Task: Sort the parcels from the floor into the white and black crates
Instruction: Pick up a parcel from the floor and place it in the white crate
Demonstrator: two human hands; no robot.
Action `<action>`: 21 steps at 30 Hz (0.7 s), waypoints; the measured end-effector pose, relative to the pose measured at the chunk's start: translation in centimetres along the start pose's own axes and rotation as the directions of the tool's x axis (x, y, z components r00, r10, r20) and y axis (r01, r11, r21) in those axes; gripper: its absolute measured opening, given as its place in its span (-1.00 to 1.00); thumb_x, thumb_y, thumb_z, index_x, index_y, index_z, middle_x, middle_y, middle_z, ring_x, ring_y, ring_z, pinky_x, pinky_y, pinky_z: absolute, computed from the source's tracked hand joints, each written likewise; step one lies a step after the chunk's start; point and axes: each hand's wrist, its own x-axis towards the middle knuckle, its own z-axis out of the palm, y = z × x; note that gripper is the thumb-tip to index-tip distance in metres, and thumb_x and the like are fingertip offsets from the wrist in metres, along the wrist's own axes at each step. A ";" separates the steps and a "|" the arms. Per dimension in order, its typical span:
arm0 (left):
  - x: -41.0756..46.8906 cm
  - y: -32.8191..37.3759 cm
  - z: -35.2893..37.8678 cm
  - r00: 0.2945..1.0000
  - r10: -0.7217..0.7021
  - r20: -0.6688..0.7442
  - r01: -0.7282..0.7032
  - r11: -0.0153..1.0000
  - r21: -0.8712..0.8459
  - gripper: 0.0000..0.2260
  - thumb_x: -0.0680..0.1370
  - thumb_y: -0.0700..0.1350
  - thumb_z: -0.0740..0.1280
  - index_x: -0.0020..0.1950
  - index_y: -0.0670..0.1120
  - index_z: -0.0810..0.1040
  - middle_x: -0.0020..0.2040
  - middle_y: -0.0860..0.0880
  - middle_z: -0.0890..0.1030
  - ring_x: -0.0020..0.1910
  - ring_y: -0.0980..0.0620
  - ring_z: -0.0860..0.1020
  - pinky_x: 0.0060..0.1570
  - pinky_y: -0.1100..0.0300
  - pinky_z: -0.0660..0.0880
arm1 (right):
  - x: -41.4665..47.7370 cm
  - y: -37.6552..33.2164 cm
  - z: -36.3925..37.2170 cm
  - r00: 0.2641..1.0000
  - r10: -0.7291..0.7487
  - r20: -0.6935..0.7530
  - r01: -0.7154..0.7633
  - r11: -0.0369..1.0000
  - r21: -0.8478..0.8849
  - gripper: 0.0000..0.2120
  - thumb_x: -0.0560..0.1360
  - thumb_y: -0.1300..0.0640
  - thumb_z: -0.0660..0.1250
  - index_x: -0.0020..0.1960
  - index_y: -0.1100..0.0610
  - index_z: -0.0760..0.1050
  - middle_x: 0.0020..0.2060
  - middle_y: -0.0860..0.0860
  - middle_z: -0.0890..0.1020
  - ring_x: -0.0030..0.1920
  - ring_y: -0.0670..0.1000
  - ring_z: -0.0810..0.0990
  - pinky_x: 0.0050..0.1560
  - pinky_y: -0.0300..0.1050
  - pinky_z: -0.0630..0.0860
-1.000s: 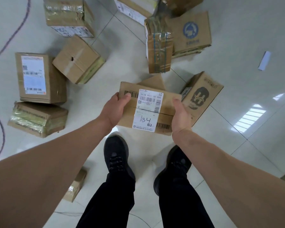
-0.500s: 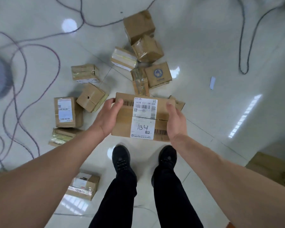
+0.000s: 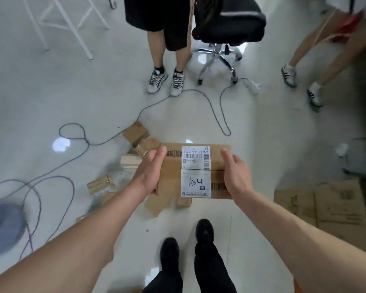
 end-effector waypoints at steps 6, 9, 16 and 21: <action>-4.3 7.5 4.5 0.986 0.116 0.115 -0.133 0.980 0.149 -0.16 0.22 0.72 0.05 0.25 0.19 0.47 0.17 0.00 0.60 0.17 -0.14 0.57 0.10 -0.26 0.56 | -4.5 -2.6 -10.3 0.981 -0.038 -0.189 0.044 0.999 0.027 -0.52 0.62 -0.28 0.14 0.00 0.12 0.56 -0.13 -0.01 0.61 -0.04 0.10 0.57 -0.07 -0.03 0.40; -7.4 11.2 8.3 0.961 0.160 0.226 -0.199 0.967 0.161 -0.28 0.35 0.54 0.10 0.30 0.09 0.44 0.18 0.01 0.58 0.07 -0.01 0.58 -0.04 -0.08 0.60 | -6.5 -1.9 -15.4 0.961 -0.031 -0.277 0.046 0.998 0.047 -0.55 0.61 -0.30 0.12 0.04 0.06 0.52 -0.09 -0.02 0.61 0.05 0.12 0.57 0.05 0.00 0.41; -12.3 16.8 20.7 0.874 0.182 0.450 -0.319 0.914 0.249 -0.36 0.38 0.49 0.09 0.19 0.06 0.47 0.12 -0.09 0.61 -0.04 -0.22 0.65 -0.12 -0.27 0.64 | -10.7 2.5 -27.6 0.882 0.078 -0.466 0.001 0.986 0.166 -0.32 0.45 -0.45 0.07 0.29 0.02 0.46 0.06 -0.02 0.62 0.12 0.09 0.58 0.24 0.12 0.48; -15.2 19.5 32.2 0.814 0.198 0.546 -0.407 0.865 0.294 -0.48 0.52 0.42 0.10 0.21 0.06 0.47 0.11 -0.13 0.61 -0.15 -0.21 0.65 -0.15 -0.22 0.63 | -12.1 7.3 -37.7 0.810 0.146 -0.567 -0.013 0.973 0.232 -0.33 0.40 -0.48 0.07 0.25 -0.01 0.41 0.02 -0.05 0.62 0.05 0.06 0.61 0.23 0.17 0.51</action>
